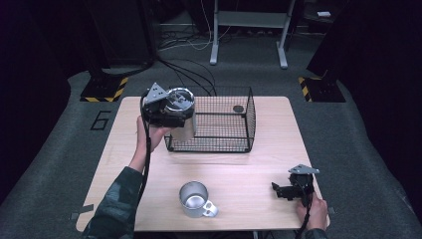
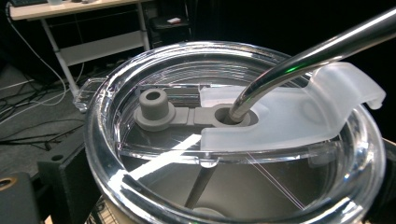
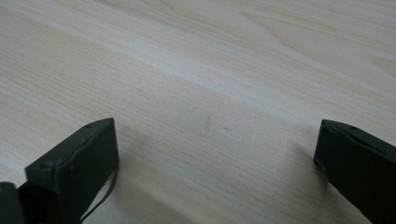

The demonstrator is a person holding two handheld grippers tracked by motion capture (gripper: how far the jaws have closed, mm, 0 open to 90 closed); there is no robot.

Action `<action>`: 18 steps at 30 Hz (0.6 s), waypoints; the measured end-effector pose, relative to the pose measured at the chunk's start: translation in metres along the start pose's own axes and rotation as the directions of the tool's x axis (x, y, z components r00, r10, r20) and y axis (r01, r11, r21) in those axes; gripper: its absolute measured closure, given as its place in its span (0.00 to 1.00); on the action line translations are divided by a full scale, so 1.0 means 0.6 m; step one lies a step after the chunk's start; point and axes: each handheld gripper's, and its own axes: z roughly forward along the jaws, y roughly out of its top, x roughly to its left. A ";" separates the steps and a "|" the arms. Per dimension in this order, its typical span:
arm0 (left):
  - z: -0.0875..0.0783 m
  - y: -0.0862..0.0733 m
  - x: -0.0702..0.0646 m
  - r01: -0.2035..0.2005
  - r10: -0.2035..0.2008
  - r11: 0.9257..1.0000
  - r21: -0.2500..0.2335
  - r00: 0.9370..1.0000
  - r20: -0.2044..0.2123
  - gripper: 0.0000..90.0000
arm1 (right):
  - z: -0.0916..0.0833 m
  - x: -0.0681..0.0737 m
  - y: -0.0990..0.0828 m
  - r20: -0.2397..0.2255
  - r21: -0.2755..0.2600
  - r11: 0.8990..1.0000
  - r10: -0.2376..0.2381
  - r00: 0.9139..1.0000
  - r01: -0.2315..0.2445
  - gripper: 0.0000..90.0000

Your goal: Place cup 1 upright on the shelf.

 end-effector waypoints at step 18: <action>0.051 0.011 0.021 0.014 -0.012 1.000 0.025 0.999 -0.040 0.04 | 0.000 0.000 0.000 0.000 0.000 1.000 0.000 1.000 0.000 0.00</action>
